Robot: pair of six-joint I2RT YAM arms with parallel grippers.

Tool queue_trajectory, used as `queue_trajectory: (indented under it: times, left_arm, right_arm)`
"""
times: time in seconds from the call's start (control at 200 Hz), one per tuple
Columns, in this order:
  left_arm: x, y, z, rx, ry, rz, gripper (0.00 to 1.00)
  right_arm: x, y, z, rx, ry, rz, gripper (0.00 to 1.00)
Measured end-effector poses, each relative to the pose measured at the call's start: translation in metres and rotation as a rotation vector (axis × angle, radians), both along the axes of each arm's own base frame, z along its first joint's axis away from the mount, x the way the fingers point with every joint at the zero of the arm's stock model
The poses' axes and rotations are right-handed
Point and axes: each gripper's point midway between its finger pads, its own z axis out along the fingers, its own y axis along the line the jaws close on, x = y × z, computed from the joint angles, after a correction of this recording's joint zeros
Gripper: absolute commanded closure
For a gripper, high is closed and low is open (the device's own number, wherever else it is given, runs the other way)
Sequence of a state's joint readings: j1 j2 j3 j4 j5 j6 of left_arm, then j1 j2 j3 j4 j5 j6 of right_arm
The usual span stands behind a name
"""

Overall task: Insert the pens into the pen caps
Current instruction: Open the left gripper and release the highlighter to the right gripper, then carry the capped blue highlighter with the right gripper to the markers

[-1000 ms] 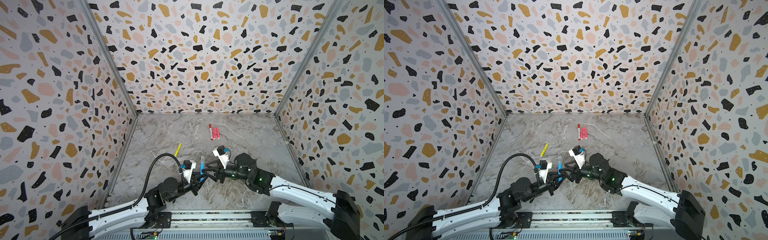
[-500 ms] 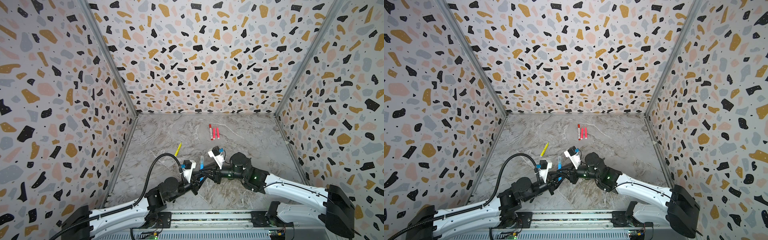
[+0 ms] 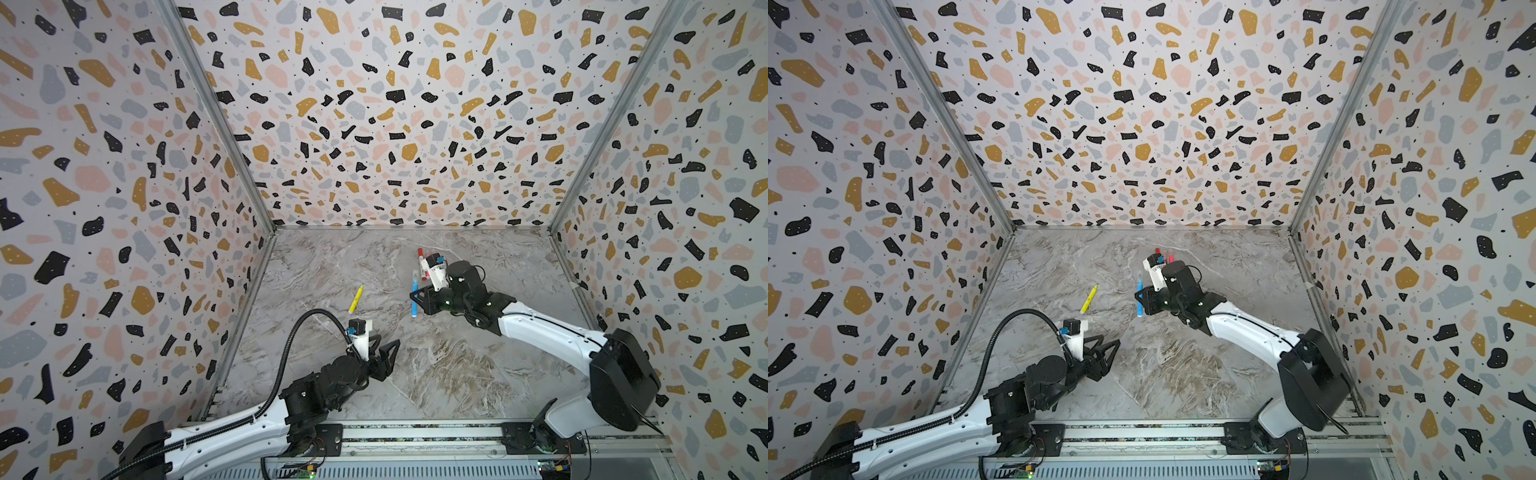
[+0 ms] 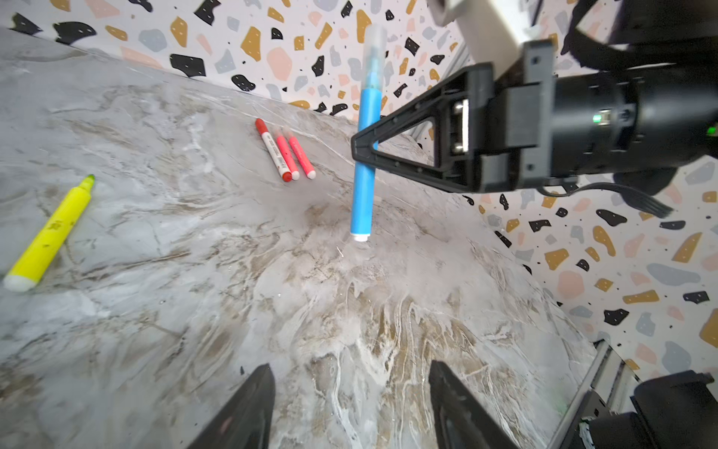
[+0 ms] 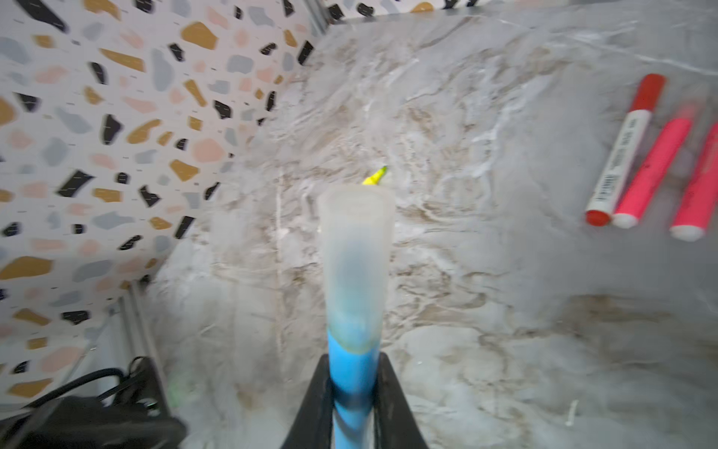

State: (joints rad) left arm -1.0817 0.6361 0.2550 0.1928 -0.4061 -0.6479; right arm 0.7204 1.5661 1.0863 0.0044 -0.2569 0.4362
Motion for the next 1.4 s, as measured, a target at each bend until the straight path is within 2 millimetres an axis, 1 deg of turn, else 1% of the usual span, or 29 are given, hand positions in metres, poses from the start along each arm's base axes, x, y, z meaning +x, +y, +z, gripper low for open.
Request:
queue_trajectory:
  times: [0.075, 0.12, 0.17, 0.27, 0.38, 0.506, 0.571, 0.631, 0.731, 0.876, 0.966, 1.071, 1.277, 1.352, 1.402]
  left_arm:
    - [0.0, 0.004, 0.002, -0.02, 0.008, 0.013, 0.37]
    - [-0.001, 0.006, 0.001, -0.029, 0.011, 0.019, 0.37]
    - [-0.002, 0.008, -0.001, -0.033, 0.019, 0.024, 0.37]
    - [-0.003, 0.011, -0.005, -0.029, 0.036, 0.03, 0.37]
    - [-0.004, 0.015, -0.004, -0.04, 0.042, 0.036, 0.37]
    - [-0.006, 0.018, 0.0, -0.056, 0.04, 0.039, 0.37]
    - [-0.007, 0.02, 0.003, -0.071, 0.036, 0.041, 0.37]
    - [-0.007, 0.021, 0.005, -0.081, 0.033, 0.041, 0.37]
    - [-0.008, 0.022, 0.004, -0.083, 0.038, 0.043, 0.37]
    - [-0.009, 0.024, -0.001, -0.071, 0.047, 0.045, 0.37]
    - [-0.009, 0.024, -0.002, -0.066, 0.05, 0.045, 0.37]
    - [-0.009, 0.025, -0.001, -0.071, 0.048, 0.045, 0.37]
    - [-0.009, 0.025, -0.001, -0.071, 0.048, 0.045, 0.37]
    - [-0.009, 0.025, -0.001, -0.071, 0.048, 0.045, 0.37]
    - [-0.009, 0.025, -0.001, -0.073, 0.047, 0.044, 0.37]
  right_arm:
    - [0.025, 0.007, -0.014, -0.063, 0.02, -0.015, 0.92]
    - [0.041, 0.014, -0.026, -0.104, 0.032, -0.021, 0.92]
    - [0.054, 0.022, -0.037, -0.135, 0.044, -0.02, 0.92]
    - [0.076, 0.037, -0.065, -0.204, 0.082, -0.007, 0.92]
    - [0.104, 0.053, -0.089, -0.274, 0.098, -0.01, 0.92]
    - [0.133, 0.062, -0.107, -0.338, 0.107, -0.032, 0.91]
    - [0.148, 0.062, -0.113, -0.366, 0.107, -0.052, 0.9]
    - [0.159, 0.057, -0.118, -0.389, 0.108, -0.075, 0.9]
    - [0.169, 0.047, -0.12, -0.418, 0.111, -0.109, 0.89]
    - [0.178, 0.028, -0.12, -0.455, 0.117, -0.153, 0.88]
    - [0.184, 0.016, -0.121, -0.475, 0.119, -0.183, 0.83]
    - [0.191, 0.005, -0.123, -0.488, 0.12, -0.212, 0.74]
    - [0.195, -0.014, -0.132, -0.554, 0.104, -0.275, 0.65]
    - [0.191, -0.019, -0.135, -0.589, 0.091, -0.293, 0.64]
    - [0.187, -0.019, -0.133, -0.604, 0.077, -0.299, 0.64]
